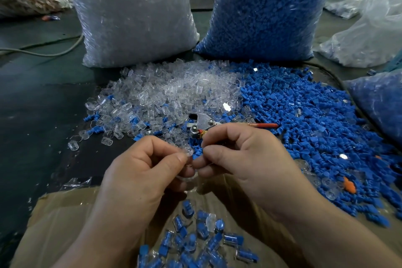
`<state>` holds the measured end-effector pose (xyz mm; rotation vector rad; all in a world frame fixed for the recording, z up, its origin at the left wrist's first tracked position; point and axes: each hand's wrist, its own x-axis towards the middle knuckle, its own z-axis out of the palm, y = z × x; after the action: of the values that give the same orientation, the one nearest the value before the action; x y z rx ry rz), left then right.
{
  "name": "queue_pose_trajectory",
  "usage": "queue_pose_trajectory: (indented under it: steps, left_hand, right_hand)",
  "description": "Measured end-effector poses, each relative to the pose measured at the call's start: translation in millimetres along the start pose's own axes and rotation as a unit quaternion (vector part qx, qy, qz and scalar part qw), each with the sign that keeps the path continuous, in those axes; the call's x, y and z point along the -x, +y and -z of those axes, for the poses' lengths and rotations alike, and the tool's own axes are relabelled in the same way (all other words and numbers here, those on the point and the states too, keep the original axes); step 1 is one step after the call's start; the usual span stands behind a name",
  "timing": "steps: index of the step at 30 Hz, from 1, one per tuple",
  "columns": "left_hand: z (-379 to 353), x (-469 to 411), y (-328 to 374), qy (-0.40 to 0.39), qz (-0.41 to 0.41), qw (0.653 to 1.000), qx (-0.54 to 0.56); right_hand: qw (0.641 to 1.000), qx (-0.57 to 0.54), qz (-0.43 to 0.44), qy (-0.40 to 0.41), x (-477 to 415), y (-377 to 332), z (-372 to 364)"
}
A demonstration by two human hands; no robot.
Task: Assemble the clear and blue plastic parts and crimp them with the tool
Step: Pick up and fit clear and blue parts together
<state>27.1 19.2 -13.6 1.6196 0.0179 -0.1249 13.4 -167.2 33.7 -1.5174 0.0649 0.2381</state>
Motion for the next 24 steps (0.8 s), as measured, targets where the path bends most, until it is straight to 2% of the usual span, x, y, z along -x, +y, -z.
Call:
queue_pose_trajectory:
  steps: [4, 11, 17, 24]
  left_hand:
    - [-2, 1, 3, -0.008, -0.013, 1.000, 0.005]
    - [-4, 4, 11, 0.004, -0.014, 1.000, 0.004]
    - [-4, 5, 15, -0.012, -0.017, 1.000, -0.001]
    - [-2, 3, 10, -0.001, -0.021, 1.000, 0.006]
  right_hand:
    - [0.996, -0.078, -0.036, -0.029, 1, -3, 1]
    - [0.997, 0.062, 0.032, -0.019, 2, 3, 0]
    - [0.996, 0.048, 0.067, -0.018, 5, 0, -7]
    - [0.998, 0.056, 0.022, -0.009, 6, -3, -4]
